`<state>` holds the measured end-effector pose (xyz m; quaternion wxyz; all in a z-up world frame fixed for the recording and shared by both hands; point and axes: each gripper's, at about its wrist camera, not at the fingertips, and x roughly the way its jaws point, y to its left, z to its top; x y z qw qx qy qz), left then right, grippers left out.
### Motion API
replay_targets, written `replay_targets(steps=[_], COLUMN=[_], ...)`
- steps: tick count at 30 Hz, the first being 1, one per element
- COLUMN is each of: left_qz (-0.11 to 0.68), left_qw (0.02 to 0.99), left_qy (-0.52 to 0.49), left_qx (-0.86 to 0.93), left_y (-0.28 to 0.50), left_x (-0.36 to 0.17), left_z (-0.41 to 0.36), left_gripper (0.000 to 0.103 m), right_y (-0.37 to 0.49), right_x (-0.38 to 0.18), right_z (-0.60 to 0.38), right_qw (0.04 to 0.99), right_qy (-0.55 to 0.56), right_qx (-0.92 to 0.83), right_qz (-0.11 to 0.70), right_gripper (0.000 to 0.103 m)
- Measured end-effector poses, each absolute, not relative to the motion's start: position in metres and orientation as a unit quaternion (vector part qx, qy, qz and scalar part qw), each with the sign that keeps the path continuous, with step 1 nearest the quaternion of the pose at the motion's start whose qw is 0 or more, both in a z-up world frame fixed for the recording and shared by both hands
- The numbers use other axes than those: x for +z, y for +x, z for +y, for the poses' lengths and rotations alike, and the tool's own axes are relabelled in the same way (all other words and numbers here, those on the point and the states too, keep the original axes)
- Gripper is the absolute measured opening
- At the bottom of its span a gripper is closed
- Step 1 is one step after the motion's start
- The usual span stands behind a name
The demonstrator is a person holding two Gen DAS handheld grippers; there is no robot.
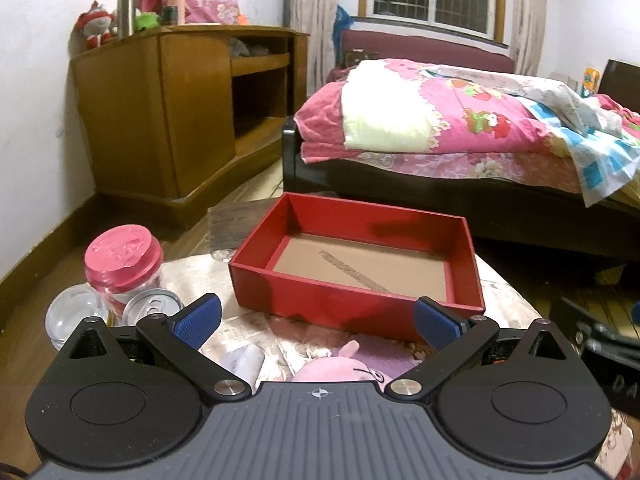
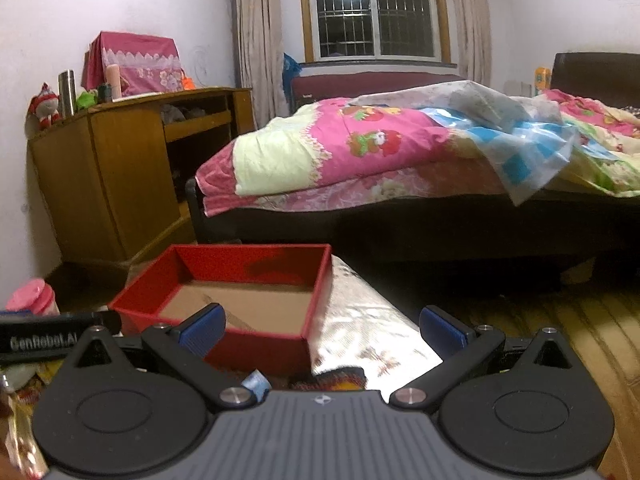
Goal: Organize soft objects
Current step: 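Grasp the light-blue towel with the right tool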
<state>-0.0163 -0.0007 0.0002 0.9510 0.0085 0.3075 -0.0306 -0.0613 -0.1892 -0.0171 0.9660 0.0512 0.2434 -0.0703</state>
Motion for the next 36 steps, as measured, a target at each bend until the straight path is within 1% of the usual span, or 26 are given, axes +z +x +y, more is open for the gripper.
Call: replay_targets(steps=[5, 12, 21, 24, 31, 33, 36], left_qz=[0.311, 0.332, 0.340, 0.336, 0.356, 0.355, 0.353], left_qw=[0.949, 0.936, 0.919, 0.922, 0.912, 0.910, 0.908], left_qy=[0.023, 0.059, 0.063, 0.061, 0.068, 0.079, 0.093], left_qx=[-0.054, -0.100, -0.187, -0.183, -0.192, -0.200, -0.203], left_y=[-0.027, -0.039, -0.050, -0.047, -0.042, -0.043, -0.042], left_x=[0.002, -0.009, -0.017, -0.016, -0.024, -0.026, -0.030], left_z=[-0.003, -0.003, 0.000, 0.000, -0.009, -0.014, -0.020], left_gripper=[0.098, 0.098, 0.097, 0.097, 0.097, 0.097, 0.097], right_y=[-0.094, -0.128, -0.135, -0.132, -0.132, -0.129, -0.122], right_x=[-0.017, -0.031, -0.065, -0.076, -0.104, -0.109, -0.115], right_z=[-0.194, -0.201, -0.204, -0.208, -0.211, -0.212, -0.216], right_qw=[0.962, 0.946, 0.923, 0.914, 0.894, 0.890, 0.882], right_qy=[0.039, 0.005, -0.023, -0.026, -0.031, -0.024, -0.008], right_qx=[-0.089, -0.095, -0.075, -0.073, -0.050, -0.044, -0.035], right_qz=[0.256, 0.310, 0.376, 0.397, 0.444, 0.453, 0.470], right_gripper=[0.079, 0.079, 0.079, 0.079, 0.079, 0.078, 0.068])
